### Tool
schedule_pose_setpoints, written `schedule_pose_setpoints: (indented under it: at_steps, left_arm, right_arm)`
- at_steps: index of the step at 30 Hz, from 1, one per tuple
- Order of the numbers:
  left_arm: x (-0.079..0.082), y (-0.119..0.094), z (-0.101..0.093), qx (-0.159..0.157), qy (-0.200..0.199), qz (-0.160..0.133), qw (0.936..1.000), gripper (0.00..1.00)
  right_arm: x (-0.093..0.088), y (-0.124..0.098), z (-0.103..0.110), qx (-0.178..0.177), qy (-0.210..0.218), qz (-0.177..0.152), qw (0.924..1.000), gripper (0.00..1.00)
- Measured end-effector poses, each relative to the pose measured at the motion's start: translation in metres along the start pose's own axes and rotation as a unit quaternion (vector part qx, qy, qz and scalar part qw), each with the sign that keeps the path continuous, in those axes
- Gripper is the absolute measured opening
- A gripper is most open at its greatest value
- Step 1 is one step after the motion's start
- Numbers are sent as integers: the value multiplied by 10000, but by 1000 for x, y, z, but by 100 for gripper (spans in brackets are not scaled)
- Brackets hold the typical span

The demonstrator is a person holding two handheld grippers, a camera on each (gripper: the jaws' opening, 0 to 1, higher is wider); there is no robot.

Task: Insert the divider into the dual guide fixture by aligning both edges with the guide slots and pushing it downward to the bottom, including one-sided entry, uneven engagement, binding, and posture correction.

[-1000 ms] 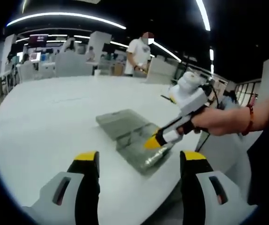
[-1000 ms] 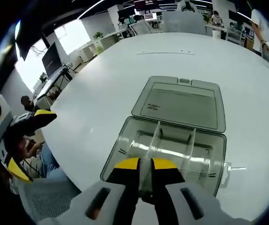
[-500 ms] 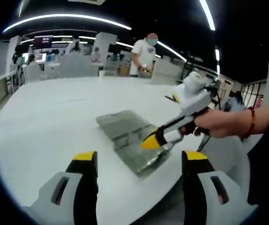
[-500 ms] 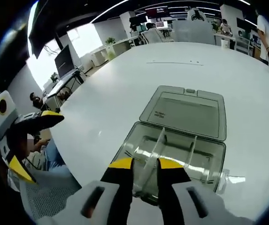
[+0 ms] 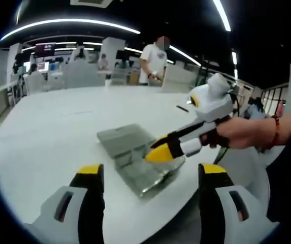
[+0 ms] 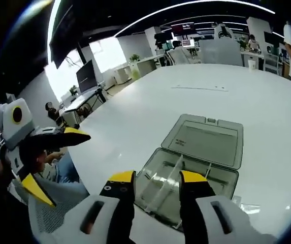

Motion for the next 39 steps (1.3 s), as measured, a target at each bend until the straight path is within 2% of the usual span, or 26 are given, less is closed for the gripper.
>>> schedule_pose_setpoints:
  at_steps: [3,9,18,27,39]
  left_arm:
    - [0,1,-7,6,-2,3,10000,75]
    - [-1,7,-27,-99,9,37,9999,77]
    - [4,12,-46,-269,160,-57,9995,83]
    - [-1,17,-62,-386,215,31,9990,85]
    - [-1,24,-77,-528,317,194,9979,92]
  right_arm:
    - [-1,-8,-1,-11,-74,-35,10000,34]
    - [-6,-26,-1,0,-46,-139,9999,34]
    - [-12,-59,-9,-253,-123,-355,9990,40]
    - [-27,-95,-30,-695,-148,-389,9967,49]
    - [-42,-131,-56,-1018,34,-359,9942,52]
Point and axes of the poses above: the point that each gripper's makers call its tool centre point, and the gripper's own axes: y roughly forward along the fingers, z roughly to its left, x roughly out of its top, the point moved 7 cm from there along -y, roughly backward along the fingers, and after that the axes turned 11 degrees about x, right-handed, at the moved point
